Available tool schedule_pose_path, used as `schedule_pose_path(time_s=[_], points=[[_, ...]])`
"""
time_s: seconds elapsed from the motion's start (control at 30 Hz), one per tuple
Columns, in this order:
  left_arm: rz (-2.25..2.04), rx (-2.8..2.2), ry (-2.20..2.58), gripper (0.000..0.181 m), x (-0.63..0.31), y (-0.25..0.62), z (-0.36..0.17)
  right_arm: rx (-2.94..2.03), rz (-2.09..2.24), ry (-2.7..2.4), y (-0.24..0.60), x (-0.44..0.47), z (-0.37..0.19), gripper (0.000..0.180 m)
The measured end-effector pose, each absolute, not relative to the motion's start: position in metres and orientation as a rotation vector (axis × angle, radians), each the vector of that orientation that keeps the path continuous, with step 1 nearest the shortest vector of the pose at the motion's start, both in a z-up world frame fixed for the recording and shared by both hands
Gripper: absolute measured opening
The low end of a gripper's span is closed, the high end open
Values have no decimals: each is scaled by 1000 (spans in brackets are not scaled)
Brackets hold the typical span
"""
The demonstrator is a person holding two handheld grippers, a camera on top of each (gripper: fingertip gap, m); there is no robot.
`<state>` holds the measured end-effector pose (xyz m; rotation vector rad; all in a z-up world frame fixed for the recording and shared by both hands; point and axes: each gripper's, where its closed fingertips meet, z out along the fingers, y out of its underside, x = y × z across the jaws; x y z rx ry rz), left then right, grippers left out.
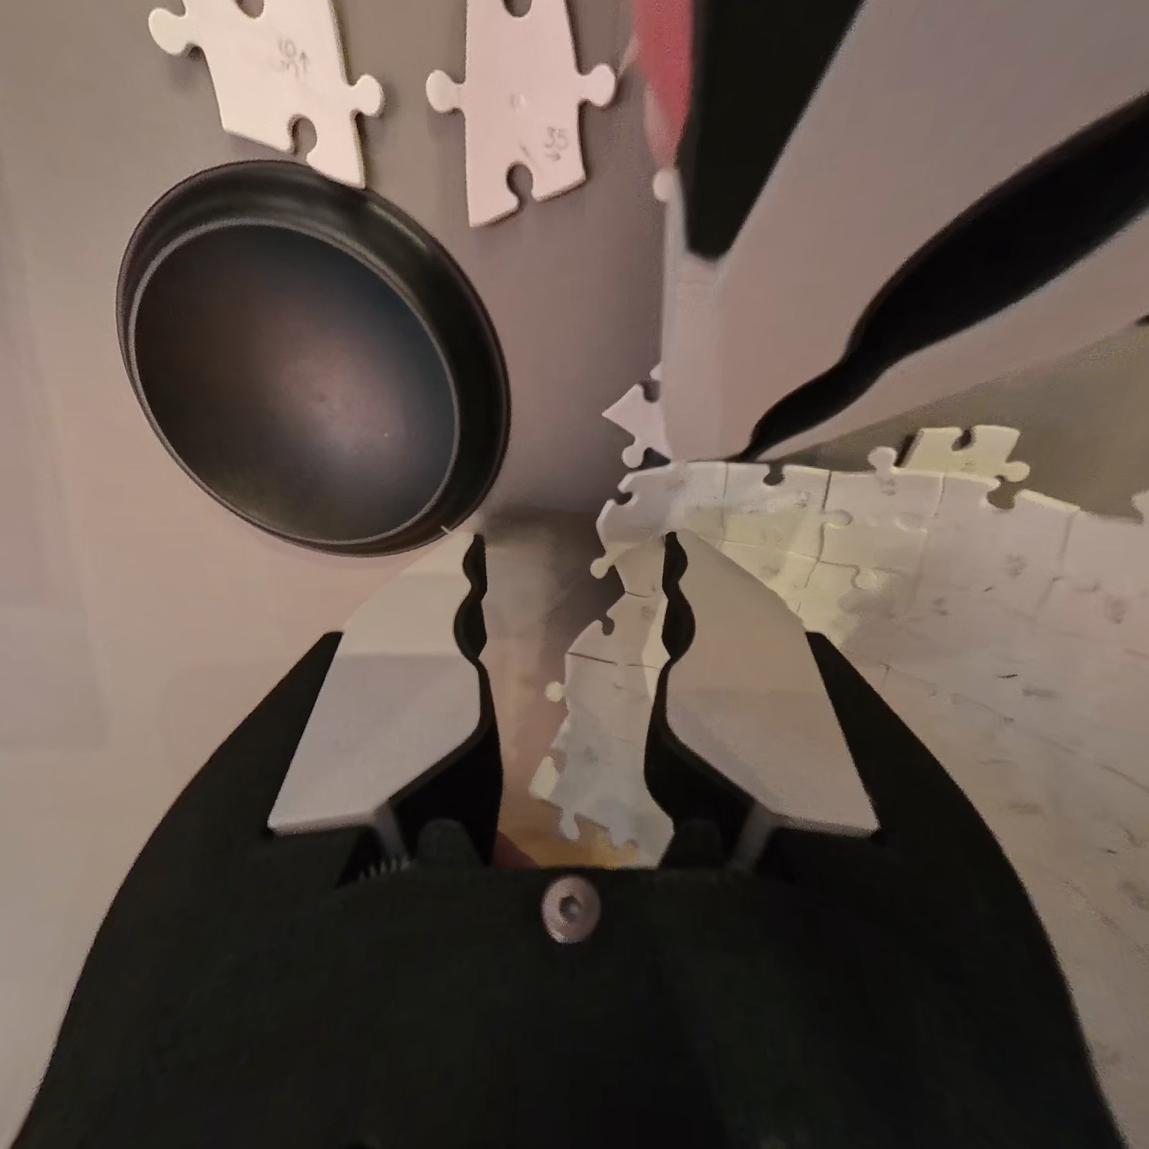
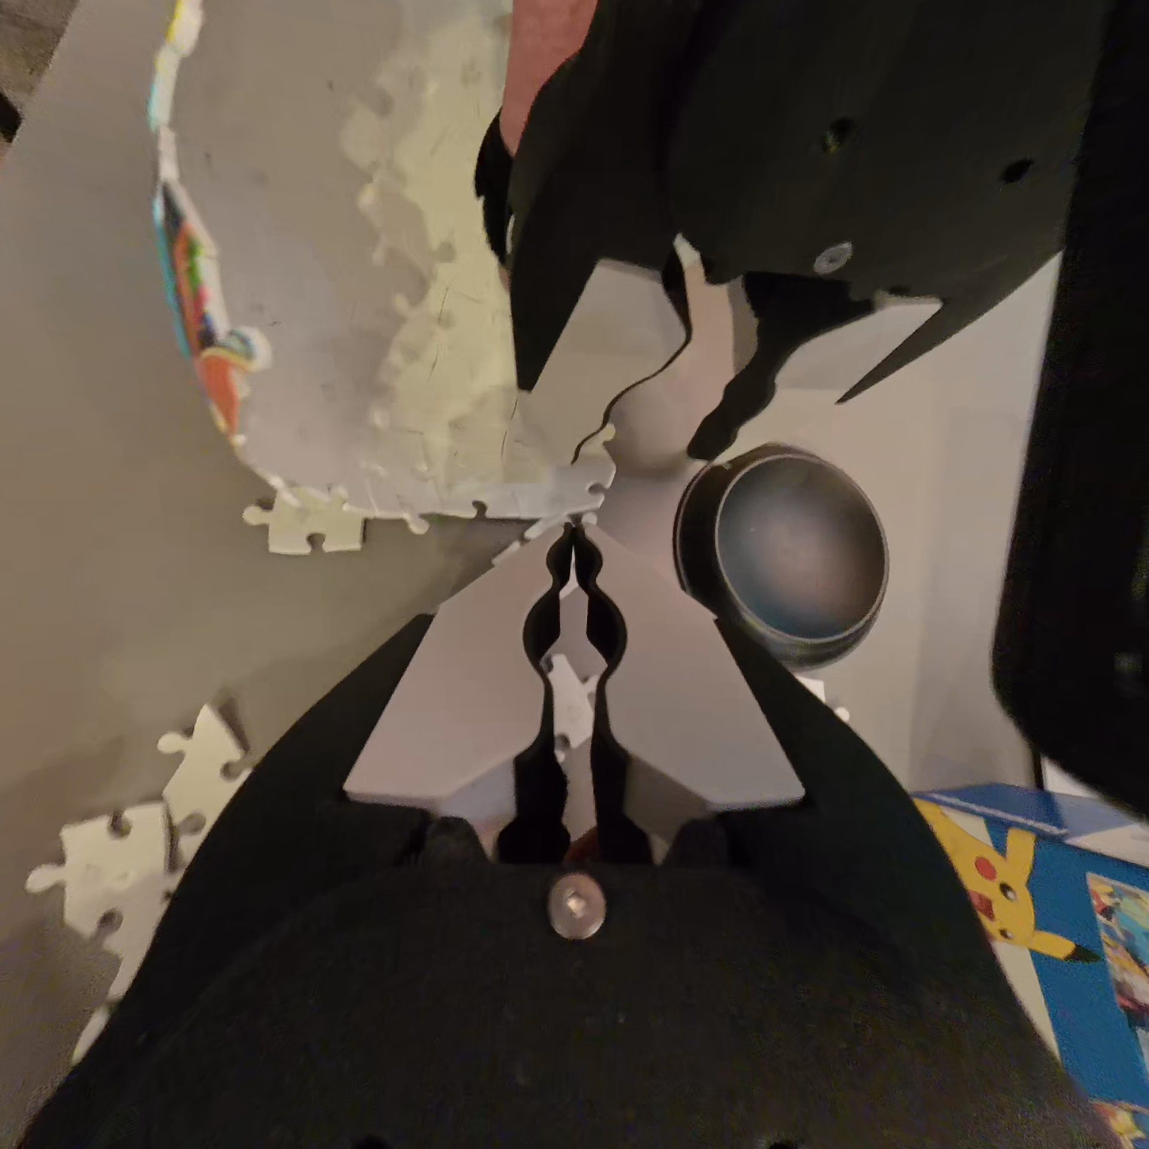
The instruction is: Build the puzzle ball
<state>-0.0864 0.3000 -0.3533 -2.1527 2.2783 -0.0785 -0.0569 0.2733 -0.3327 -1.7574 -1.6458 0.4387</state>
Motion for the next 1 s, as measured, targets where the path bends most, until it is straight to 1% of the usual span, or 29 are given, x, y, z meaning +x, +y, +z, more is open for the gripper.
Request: schedule_pose_path(time_s=[0.17, 0.63, 0.77, 0.87, 1.0], points=[[-66, -2173, 2296, 55, -89, 301, -354, -1800, 400, -1727, 264, -47, -348, 0], [-31, -2164, 2338, 57, -88, 302, -354, -1836, 399, -1651, 275, -54, -348, 0], [18, -2162, 2364, 60, -87, 302, -354, -1823, 398, -1652, 275, -54, -348, 0], [25, -2163, 2364, 66, -86, 305, -355, -1816, 414, -1654, 274, -54, -348, 0], [40, -2159, 2378, 67, -86, 306, -355, -1790, 446, -1688, 272, -51, -348, 0]])
